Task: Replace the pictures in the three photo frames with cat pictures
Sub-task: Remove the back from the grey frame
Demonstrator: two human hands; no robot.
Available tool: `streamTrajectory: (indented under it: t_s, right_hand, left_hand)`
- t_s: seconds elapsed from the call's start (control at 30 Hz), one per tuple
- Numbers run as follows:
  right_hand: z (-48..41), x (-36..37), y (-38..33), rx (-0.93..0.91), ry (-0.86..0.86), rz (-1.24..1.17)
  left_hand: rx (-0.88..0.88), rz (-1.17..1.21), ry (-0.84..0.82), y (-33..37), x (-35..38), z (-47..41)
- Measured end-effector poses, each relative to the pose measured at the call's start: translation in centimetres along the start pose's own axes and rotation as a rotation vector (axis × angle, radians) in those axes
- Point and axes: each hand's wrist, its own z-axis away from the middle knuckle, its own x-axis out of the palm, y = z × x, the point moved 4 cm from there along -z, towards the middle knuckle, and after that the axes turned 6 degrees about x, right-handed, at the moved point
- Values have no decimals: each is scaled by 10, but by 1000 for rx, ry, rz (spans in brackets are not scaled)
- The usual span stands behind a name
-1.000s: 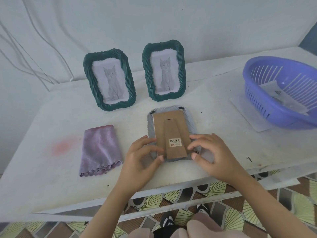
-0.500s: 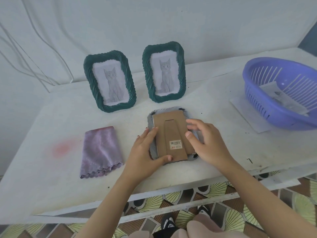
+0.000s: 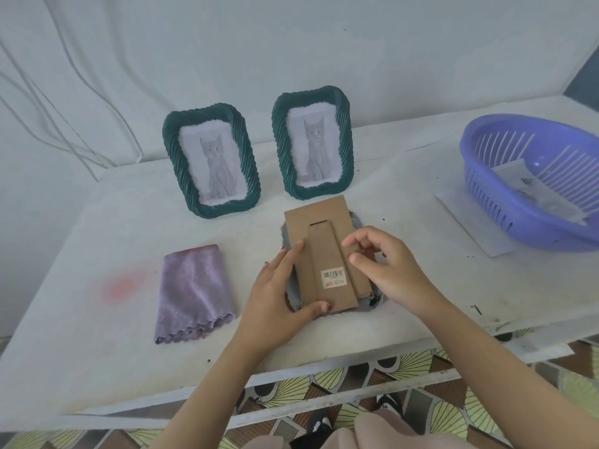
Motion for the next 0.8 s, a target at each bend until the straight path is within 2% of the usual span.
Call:
streamTrajectory:
  t_s: [0.1, 0.23, 0.37, 0.57, 0.67, 0.8]
  right_hand:
    - [-1, -3, 2, 12, 32, -46]
    - [-6, -26, 10, 63, 174, -237]
    - [-8, -58, 24, 114, 263, -238]
    - [-10, -83, 48, 250, 246, 16]
    - [-11, -83, 47, 230, 225, 211]
    - [-11, -83, 44, 163, 272, 327]
  left_hand:
    - [46, -56, -5, 4, 1, 1]
    - [34, -97, -7, 2, 3, 0]
    - [12, -84, 21, 2, 3, -1]
    - [-14, -63, 42, 2, 2, -3]
    - [-16, -57, 41, 2, 1, -3]
    - [-24, -55, 38, 3, 0, -3]
